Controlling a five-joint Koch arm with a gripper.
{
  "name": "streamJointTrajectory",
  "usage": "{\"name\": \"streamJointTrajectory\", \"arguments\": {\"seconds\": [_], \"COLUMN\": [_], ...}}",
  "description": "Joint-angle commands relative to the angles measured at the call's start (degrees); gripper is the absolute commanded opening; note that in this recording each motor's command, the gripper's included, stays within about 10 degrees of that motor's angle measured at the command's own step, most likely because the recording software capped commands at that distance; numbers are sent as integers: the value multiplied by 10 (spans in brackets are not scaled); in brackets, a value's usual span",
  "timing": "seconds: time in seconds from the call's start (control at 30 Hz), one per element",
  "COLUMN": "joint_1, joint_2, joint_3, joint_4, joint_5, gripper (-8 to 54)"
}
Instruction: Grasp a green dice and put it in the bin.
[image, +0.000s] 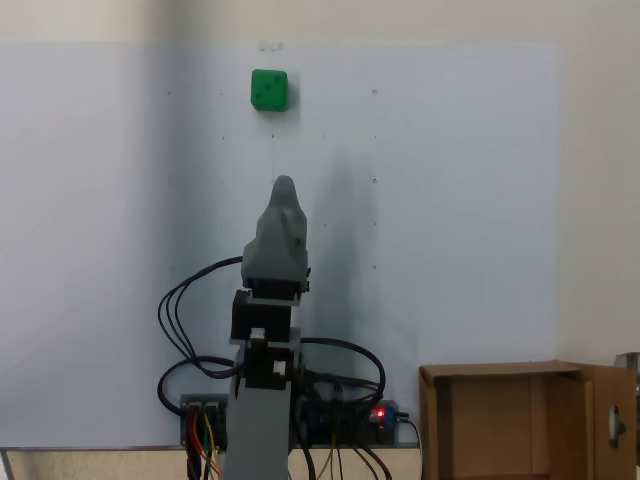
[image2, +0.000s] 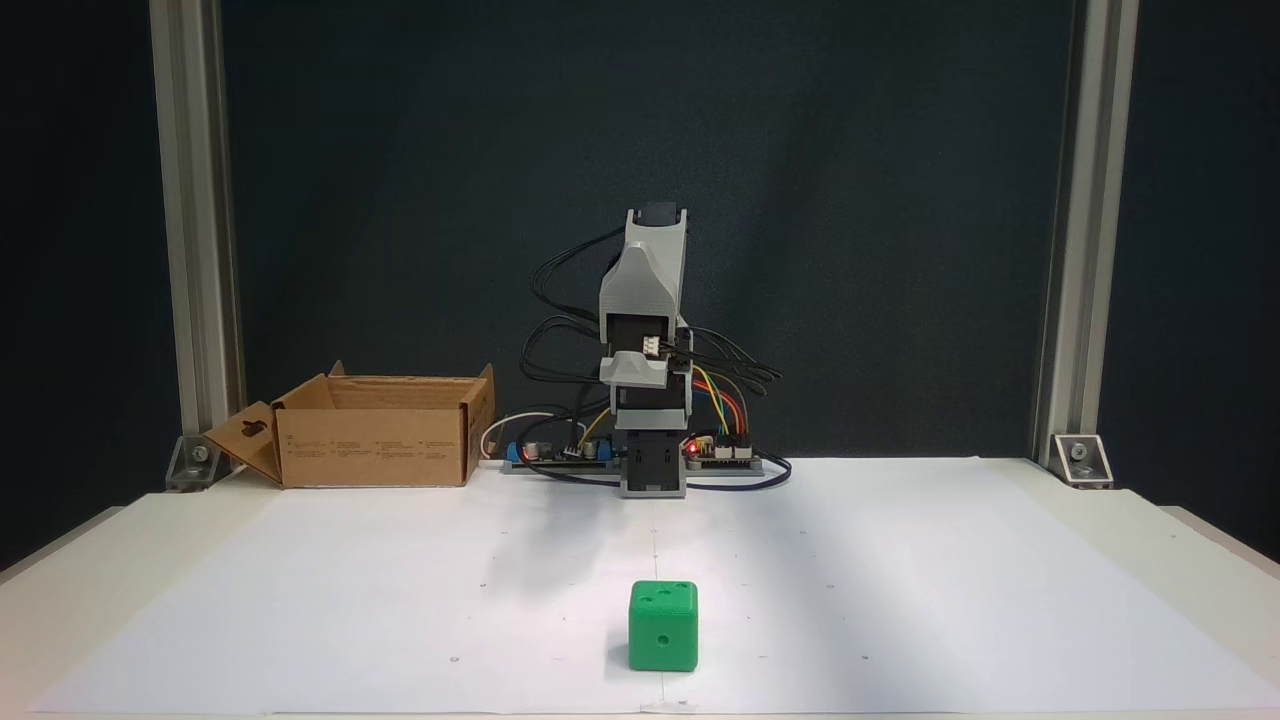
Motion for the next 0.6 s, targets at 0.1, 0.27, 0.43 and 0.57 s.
{"name": "streamJointTrajectory", "arguments": {"seconds": [0.1, 0.27, 0.43, 0.57], "joint_1": [-11, -6, -8, -10], "joint_2": [60, 59, 36, 2], "joint_3": [2, -105, -228, -356], "joint_4": [129, 299, 485, 645], "joint_5": [-43, -44, -44, -39], "gripper": [433, 434, 431, 431]}}
